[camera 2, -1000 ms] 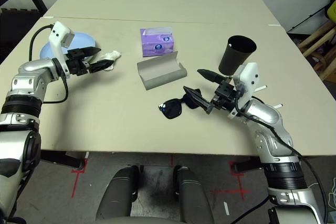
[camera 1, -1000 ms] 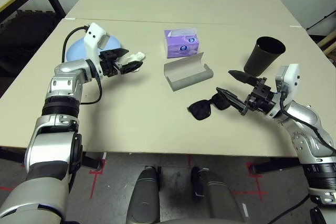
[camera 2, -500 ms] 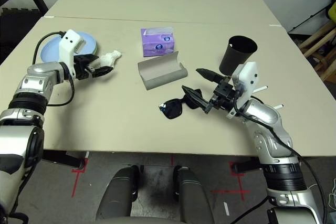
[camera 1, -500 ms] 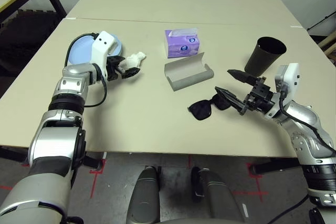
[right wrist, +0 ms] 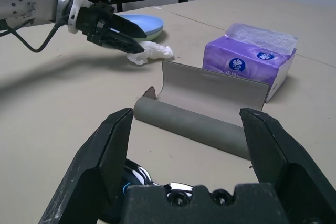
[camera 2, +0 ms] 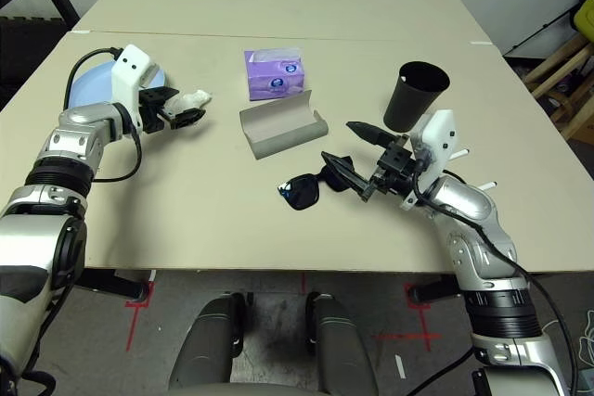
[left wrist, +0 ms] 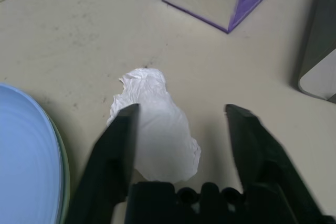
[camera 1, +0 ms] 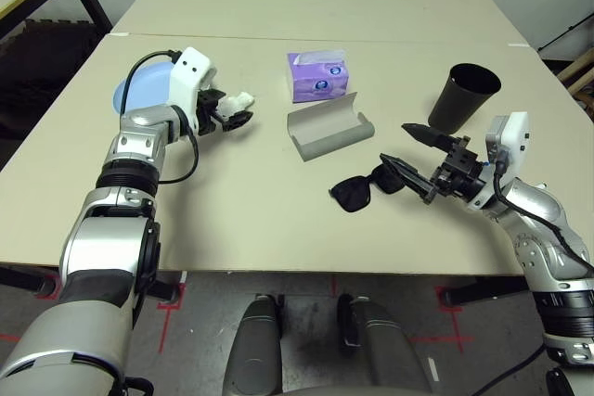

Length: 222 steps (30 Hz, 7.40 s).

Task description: Organize and tidy the items on the table.

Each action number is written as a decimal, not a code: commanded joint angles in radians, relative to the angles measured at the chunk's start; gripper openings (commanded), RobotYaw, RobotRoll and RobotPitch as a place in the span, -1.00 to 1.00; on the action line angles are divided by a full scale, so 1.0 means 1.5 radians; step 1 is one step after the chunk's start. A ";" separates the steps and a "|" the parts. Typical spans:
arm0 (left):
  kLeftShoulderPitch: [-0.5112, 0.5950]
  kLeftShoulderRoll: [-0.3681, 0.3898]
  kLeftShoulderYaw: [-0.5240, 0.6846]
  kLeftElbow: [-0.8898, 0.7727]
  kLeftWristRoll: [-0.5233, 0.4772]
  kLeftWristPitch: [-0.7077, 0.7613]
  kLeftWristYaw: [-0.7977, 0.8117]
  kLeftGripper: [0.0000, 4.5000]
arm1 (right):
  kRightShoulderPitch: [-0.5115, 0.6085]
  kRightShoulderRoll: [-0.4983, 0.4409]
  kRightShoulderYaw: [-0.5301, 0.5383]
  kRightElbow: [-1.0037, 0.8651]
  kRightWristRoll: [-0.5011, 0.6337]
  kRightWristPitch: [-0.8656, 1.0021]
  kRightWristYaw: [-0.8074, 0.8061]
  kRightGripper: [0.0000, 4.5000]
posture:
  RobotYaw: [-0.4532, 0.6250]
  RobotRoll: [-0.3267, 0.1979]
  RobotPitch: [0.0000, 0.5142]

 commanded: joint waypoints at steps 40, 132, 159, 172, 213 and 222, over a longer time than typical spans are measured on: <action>-0.074 0.073 0.120 -0.022 -0.028 0.090 0.174 -0.98 | -0.003 0.017 -0.002 0.016 0.004 -0.020 0.015 1.00 | 0.09 0.25 -0.38; 0.157 -0.028 0.009 -0.176 -0.155 -0.195 -0.472 0.98 | -0.063 -0.101 0.018 0.032 -0.031 0.023 0.090 1.00 | 0.01 0.25 -0.20; 0.164 -0.066 0.000 -0.191 -0.173 -0.206 -0.494 0.98 | -0.273 -0.236 0.293 -0.004 -0.318 0.023 0.230 1.00 | 0.02 0.25 -0.16; 0.209 -0.041 -0.040 -0.271 -0.211 -0.200 -0.518 0.98 | -0.348 -0.197 0.348 0.020 -0.403 -0.018 0.288 1.00 | 0.05 0.25 -0.17; 0.220 -0.051 -0.043 -0.277 -0.207 -0.218 -0.514 0.98 | -0.444 -0.180 0.412 -0.038 -0.568 0.047 0.449 1.00 | 0.10 0.25 -0.22; 0.221 -0.052 -0.045 -0.278 -0.205 -0.220 -0.511 0.98 | -0.443 -0.146 0.435 -0.013 -0.606 0.047 0.436 1.00 | 0.12 0.25 -0.22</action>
